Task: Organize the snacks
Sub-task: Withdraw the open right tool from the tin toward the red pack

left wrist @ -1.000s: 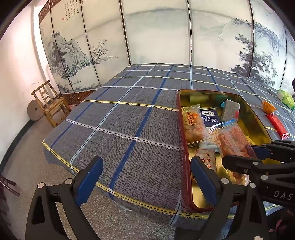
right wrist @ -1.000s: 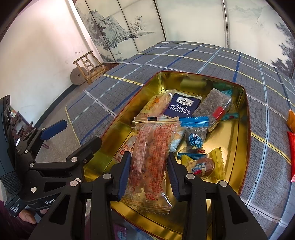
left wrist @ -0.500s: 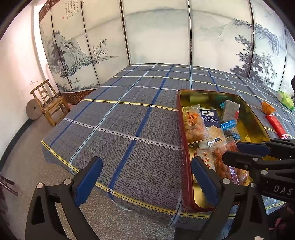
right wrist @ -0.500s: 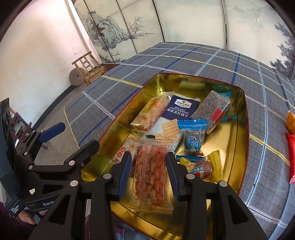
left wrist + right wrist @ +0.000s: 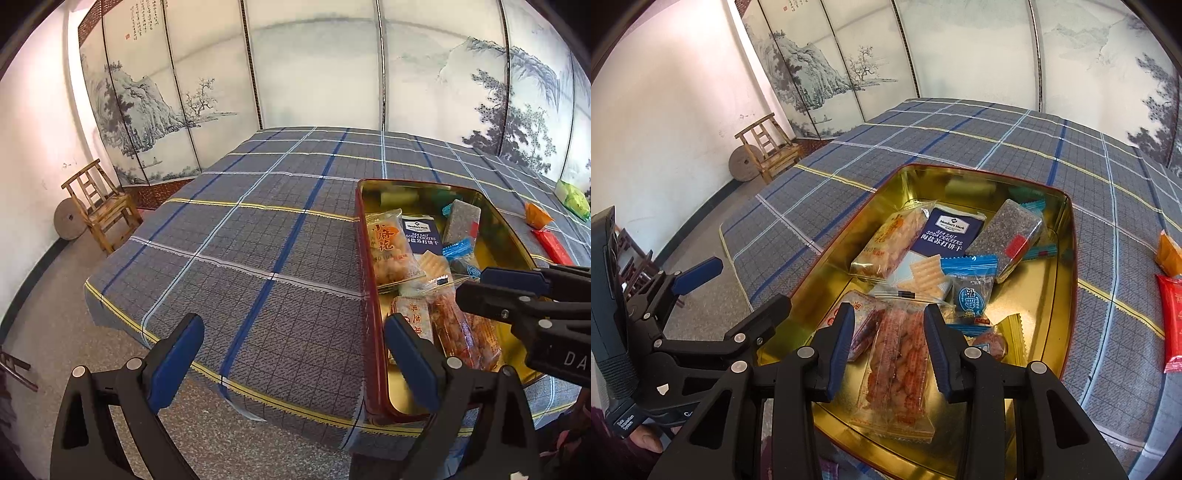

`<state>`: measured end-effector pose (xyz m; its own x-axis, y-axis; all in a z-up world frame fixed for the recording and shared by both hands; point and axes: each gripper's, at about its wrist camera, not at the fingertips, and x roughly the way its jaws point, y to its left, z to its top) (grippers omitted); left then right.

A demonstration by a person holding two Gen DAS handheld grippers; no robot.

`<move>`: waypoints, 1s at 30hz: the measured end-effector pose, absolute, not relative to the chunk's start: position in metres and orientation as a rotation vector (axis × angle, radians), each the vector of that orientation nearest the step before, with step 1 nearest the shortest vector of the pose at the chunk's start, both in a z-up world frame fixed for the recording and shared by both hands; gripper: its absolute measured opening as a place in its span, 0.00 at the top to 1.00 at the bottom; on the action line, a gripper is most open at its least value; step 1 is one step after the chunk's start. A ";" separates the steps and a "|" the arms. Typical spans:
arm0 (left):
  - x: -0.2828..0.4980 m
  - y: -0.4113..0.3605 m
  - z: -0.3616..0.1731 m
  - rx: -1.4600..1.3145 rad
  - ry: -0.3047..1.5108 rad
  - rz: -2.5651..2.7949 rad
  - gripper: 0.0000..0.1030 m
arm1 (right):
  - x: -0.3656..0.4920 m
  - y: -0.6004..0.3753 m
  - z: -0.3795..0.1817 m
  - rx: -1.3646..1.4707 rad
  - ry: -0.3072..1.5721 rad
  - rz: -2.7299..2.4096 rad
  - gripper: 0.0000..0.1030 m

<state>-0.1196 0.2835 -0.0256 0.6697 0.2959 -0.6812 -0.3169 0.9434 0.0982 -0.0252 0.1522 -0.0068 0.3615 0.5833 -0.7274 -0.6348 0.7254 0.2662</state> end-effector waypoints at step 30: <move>-0.124 0.280 -0.019 -0.002 0.758 0.382 0.04 | -0.019 0.043 0.001 0.118 0.820 0.639 0.40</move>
<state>-0.1245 0.2804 -0.0193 0.6606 0.3372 -0.6707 -0.3385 0.9313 0.1348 -0.0188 0.0433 0.0006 0.5071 0.5728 -0.6440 -0.4843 0.8075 0.3368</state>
